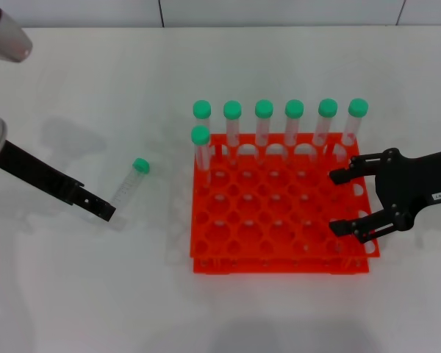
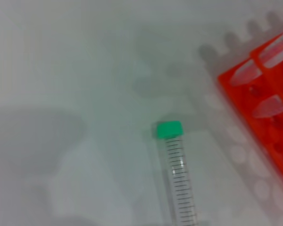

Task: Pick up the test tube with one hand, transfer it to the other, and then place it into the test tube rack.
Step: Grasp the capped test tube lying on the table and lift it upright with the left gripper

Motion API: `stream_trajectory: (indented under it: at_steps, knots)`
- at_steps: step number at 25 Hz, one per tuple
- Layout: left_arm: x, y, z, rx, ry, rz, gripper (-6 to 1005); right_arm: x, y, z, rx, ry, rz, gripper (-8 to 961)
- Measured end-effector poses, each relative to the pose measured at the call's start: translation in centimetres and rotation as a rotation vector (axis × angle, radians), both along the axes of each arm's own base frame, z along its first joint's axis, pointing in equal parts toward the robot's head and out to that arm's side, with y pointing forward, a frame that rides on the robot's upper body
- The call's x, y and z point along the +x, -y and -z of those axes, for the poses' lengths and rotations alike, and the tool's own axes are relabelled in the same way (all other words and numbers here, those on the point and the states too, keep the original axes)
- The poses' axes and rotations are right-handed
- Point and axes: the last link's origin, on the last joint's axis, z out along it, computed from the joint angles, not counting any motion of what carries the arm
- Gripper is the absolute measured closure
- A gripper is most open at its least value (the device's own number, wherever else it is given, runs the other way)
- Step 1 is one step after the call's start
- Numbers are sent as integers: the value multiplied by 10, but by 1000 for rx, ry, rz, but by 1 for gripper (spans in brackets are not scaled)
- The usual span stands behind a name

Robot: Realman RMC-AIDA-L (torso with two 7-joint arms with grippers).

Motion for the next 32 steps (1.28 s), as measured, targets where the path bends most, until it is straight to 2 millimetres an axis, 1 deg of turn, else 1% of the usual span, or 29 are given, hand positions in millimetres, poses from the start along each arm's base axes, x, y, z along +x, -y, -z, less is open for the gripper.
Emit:
stream_trajectory:
  at_steps: [5, 9, 23, 27, 32]
  knots:
    - [0, -5, 15, -5, -32, 3, 235, -1, 1, 2, -4, -3, -1, 83]
    - [2, -7, 22, -7, -41, 10, 240, -1, 1, 3, -5, -5, -2, 83]
    - [6, -11, 30, -6, -51, 11, 258, -4, -2, 3, 5, -2, -18, 83]
    - [5, -10, 36, -38, -76, 4, 340, -5, -3, 4, 6, -3, -19, 83]
    - [4, -11, 37, -49, -121, 4, 443, -5, -3, 4, 12, -1, -18, 83]
